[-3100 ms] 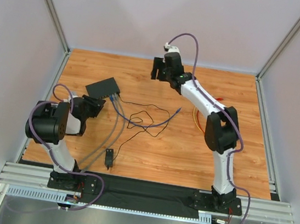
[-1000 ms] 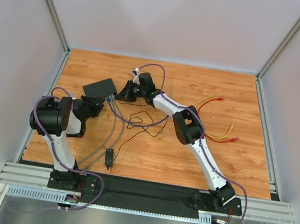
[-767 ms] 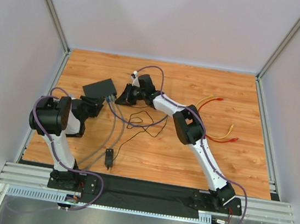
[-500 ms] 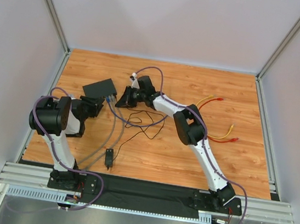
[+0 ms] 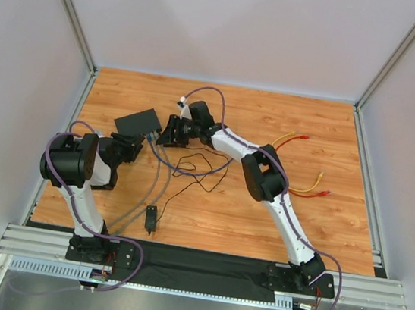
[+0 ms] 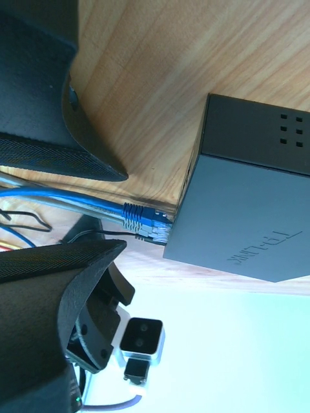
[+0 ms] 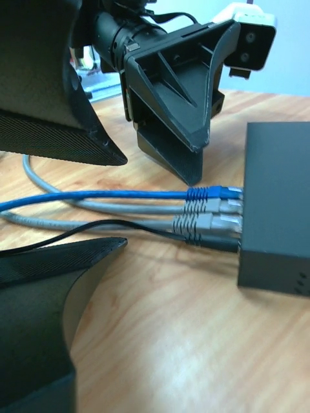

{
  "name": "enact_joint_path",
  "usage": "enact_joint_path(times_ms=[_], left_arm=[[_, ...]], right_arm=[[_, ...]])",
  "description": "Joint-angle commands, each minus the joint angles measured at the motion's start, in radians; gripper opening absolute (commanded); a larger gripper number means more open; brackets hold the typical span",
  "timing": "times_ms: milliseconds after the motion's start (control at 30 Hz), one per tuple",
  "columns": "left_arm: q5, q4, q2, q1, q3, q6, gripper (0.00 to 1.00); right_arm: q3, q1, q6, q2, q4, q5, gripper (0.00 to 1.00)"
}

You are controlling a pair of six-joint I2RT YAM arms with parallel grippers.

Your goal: Pull the plug from the switch port

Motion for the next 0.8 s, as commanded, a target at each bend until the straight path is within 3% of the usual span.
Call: enact_joint_path(times_ms=[0,200,400,500,567,767], left_arm=[[0.002,-0.002,0.009,0.005,0.002,0.031,0.50],[0.010,-0.002,0.012,0.005,0.008,0.032,0.50],[0.068,0.006,0.006,0.005,0.074,0.121,0.45],[0.097,-0.148,-0.051,0.005,0.145,0.243,0.45],[0.096,-0.334,-0.111,0.005,0.192,0.305,0.45],[-0.010,-0.561,-0.205,0.005,0.274,0.442,0.47]], right_arm=[[0.094,-0.034,-0.060,0.022,-0.089,0.036,0.49],[0.197,-0.043,0.011,0.106,-0.052,-0.021,0.40],[0.221,-0.045,0.046,0.144,-0.011,-0.015,0.40],[0.266,-0.045,0.066,0.177,0.000,-0.026,0.40],[0.286,-0.042,0.095,0.197,0.008,-0.035,0.40],[0.307,-0.037,0.137,0.215,0.029,-0.023,0.31]])
